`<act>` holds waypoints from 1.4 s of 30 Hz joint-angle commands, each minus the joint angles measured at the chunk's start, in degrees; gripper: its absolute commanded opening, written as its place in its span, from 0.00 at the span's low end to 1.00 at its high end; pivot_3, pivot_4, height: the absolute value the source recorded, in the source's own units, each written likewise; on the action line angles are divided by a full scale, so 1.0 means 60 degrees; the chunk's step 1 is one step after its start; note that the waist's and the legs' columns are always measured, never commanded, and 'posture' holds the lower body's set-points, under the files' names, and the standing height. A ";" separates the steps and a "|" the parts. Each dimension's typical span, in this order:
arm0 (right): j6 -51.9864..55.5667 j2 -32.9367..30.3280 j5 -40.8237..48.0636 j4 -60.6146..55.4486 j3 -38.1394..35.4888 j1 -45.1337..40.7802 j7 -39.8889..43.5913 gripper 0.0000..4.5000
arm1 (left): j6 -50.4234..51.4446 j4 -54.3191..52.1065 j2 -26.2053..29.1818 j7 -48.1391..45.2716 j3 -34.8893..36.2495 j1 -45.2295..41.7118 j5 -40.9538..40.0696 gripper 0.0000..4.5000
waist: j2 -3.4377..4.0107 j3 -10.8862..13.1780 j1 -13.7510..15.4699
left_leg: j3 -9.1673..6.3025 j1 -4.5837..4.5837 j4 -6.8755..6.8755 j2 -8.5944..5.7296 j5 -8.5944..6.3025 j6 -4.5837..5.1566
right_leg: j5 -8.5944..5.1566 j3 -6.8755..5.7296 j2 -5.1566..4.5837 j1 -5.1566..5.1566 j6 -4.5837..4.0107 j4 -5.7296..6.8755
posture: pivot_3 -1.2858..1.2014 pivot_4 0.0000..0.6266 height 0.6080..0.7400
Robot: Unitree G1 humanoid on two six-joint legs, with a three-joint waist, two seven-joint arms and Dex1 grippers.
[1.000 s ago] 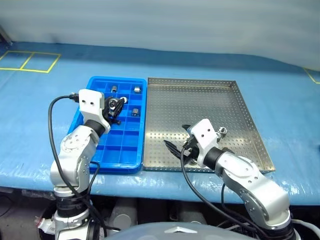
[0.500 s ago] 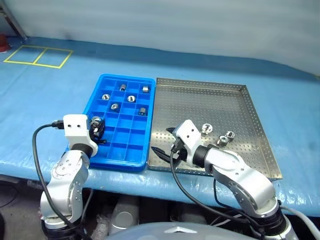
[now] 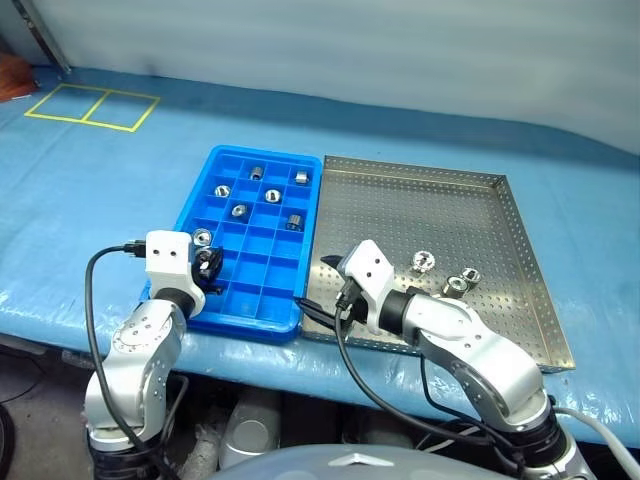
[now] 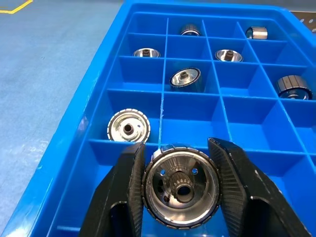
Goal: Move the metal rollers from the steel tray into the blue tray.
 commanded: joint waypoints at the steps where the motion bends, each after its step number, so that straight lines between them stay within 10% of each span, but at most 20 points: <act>1: -0.0156 0.0041 0.0014 -0.0374 -0.0071 0.0053 -0.0120 1.00 | -0.0078 0.0103 0.0057 -0.0030 -0.0071 -0.0167 -0.0104 0.38 | 0.0001 0.0001 -0.0007 | 0.0001 -0.0001 -0.0003 0.0000 0.0000 0.0000 | 0.0000 0.0001 0.0000 -0.0001 0.0000 -0.0003 | 0.65 0.24 1.00; 7: -0.0135 0.0058 -0.0022 -0.0450 -0.0128 0.0187 -0.0345 1.00 | 0.0207 0.0588 0.0392 -0.0280 -0.0282 -0.0327 -0.0098 0.38 | 0.0001 0.0001 -0.0115 | -0.0007 -0.0008 -0.0003 0.0000 0.0000 0.0000 | -0.0001 -0.0009 0.0000 -0.0003 -0.0002 -0.0003 | 0.64 0.24 1.00; 15: -0.0143 0.0079 -0.0020 -0.0607 -0.0219 0.0437 -0.0642 1.00 | 0.0309 0.0656 0.0647 -0.0463 -0.0041 -0.0861 -0.0335 0.97 | 0.0002 0.0002 -0.0339 | -0.0007 -0.0007 -0.0003 0.0000 0.0000 0.0000 | -0.0002 -0.0010 -0.0003 -0.0003 -0.0003 -0.0003 | 0.63 0.24 1.00; 22: 0.0002 -0.0077 -0.0016 -0.1111 -0.0905 0.1043 -0.1006 1.00 | 0.0082 0.0607 0.0800 -0.1453 0.0255 -0.2563 -0.1653 0.99 | 0.0000 0.0003 -0.0414 | -0.0012 -0.0015 0.0004 -0.0003 0.0000 0.0000 | -0.0001 -0.0017 -0.0006 0.0001 -0.0002 -0.0007 | 0.62 0.24 1.00; 42: 0.0203 -0.0001 -0.0290 -0.3128 -0.3216 0.4720 -0.2470 1.00 | -0.3996 0.5644 0.2270 -0.7929 -0.5847 -0.6047 -0.0495 0.99 | 0.0010 0.0000 -0.1588 | 0.0035 0.0002 0.0002 0.0001 0.0001 0.0001 | -0.0005 0.0014 0.0009 0.0000 -0.0005 0.0007 | 0.50 0.24 1.00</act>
